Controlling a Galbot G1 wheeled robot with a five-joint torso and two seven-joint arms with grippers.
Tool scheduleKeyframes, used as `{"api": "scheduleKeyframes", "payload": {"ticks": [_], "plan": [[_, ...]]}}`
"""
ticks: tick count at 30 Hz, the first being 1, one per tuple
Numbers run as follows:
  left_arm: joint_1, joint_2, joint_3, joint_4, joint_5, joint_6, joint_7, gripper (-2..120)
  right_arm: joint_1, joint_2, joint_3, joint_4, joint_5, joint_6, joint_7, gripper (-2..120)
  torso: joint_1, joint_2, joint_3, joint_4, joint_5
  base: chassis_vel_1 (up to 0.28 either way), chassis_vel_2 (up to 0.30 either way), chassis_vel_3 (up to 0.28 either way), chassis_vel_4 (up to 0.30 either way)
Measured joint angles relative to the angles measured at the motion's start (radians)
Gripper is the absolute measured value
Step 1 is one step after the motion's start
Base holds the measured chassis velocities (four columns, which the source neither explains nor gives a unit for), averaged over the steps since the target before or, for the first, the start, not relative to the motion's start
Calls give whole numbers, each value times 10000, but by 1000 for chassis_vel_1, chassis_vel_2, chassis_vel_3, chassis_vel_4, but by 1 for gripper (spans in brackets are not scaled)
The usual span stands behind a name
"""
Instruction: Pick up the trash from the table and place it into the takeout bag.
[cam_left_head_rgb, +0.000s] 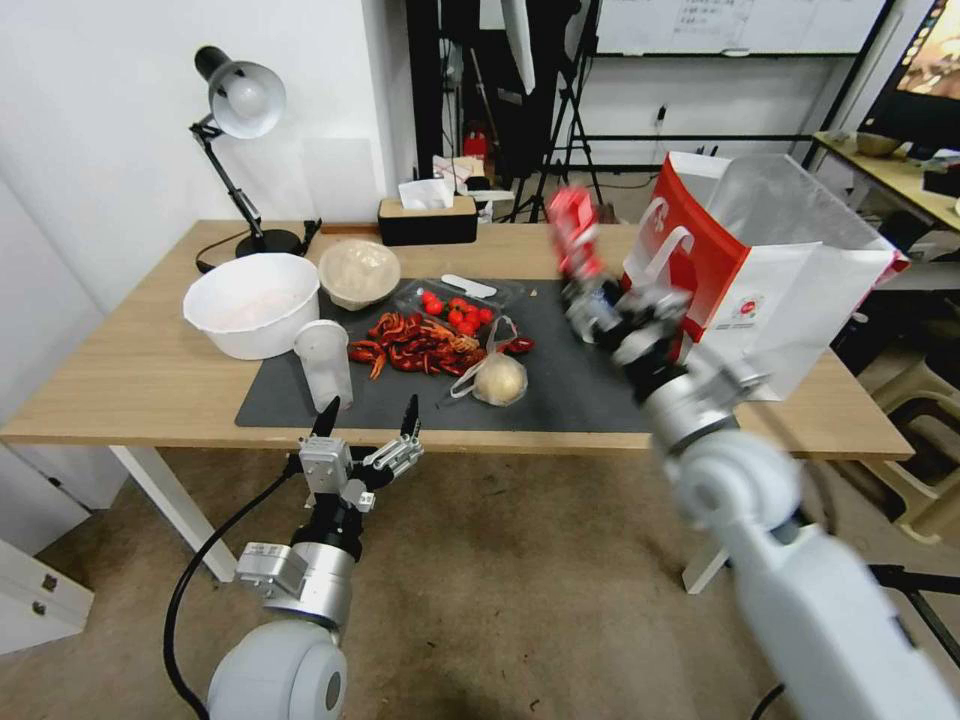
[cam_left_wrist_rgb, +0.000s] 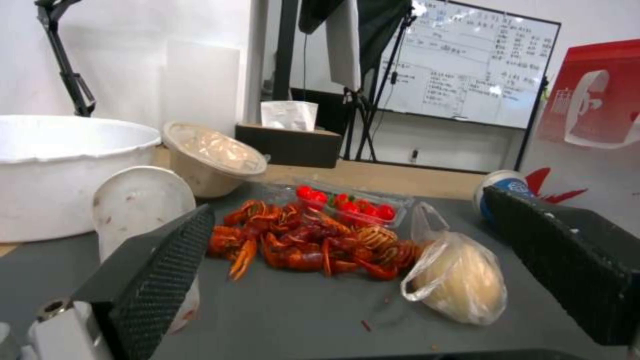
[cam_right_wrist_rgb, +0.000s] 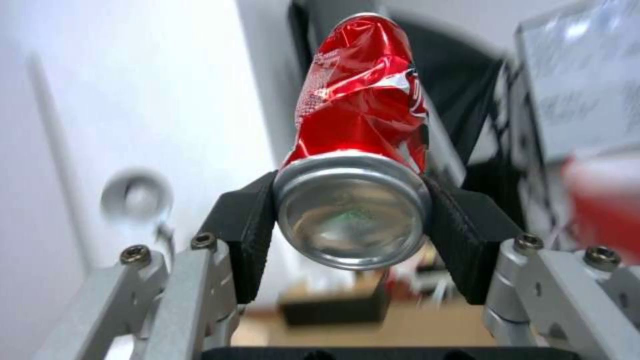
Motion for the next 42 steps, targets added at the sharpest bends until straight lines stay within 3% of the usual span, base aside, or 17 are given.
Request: {"api": "scheduleKeyframes", "payload": {"ticks": [6, 9, 10, 13, 20, 22, 31, 33, 37, 40, 42], "plan": [[43, -74, 115, -8, 125, -76, 48, 100, 432, -847, 1093, 442, 724, -672, 1489, 51, 0, 0, 0, 2, -1, 0, 0, 0, 0], [91, -113, 188, -42, 206, -146, 88, 100, 587, -1278, 1737, 497, 1116, -1939, 3188, 51, 0, 0, 0, -1, 0, 0, 0, 0, 0], [91, -113, 188, -42, 206, -146, 88, 100, 587, -1278, 1737, 497, 1116, -1939, 3188, 51, 0, 0, 0, -1, 0, 0, 0, 0, 0], [133, -125, 204, -87, 250, -189, 115, 100, 688, -1485, 1934, 332, 1451, -3140, 4512, 51, 1, 0, 0, 0, 0, 0, 0, 0, 0], [206, -167, 211, -161, 325, -232, 145, 100, 1001, -1477, 1872, -30, 1863, -3995, 5427, 52, 0, -1, 0, 2, 1, 0, 0, 0, 0], [231, -179, 211, -186, 348, -244, 153, 100, 1119, -1473, 1822, -136, 1919, -4058, 5476, 64, 0, 0, 0, 2, -1, 0, 0, 0, 0], [251, -244, 214, -204, 393, -258, 175, 100, 1328, -1490, 1749, -316, 2144, -3918, 5479, 90, 0, -1, 1, 1, 0, 0, 0, 0, 0], [246, -250, 216, -209, 395, -259, 179, 100, 1377, -1537, 1796, -248, 2666, -3041, 4963, 99, 0, 0, 1, 1, 0, 0, 0, 0, 0], [238, -250, 215, -211, 395, -259, 181, 100, 1151, -1626, 1903, 16, 2806, -2117, 4188, 100, 0, 0, 0, 3, -6, 0, 0, 0, 0], [231, -241, 211, -212, 385, -267, 184, 100, 12, -1721, 2204, 873, 2536, -1045, 2504, 100, 0, 0, 0, -1, -3, 0, 0, 0, 0], [228, -230, 211, -212, 379, -273, 184, 100, -364, -1722, 2264, 1137, 2318, -802, 2054, 100, 0, 0, 0, -1, -2, 0, 0, 0, 0]]}}
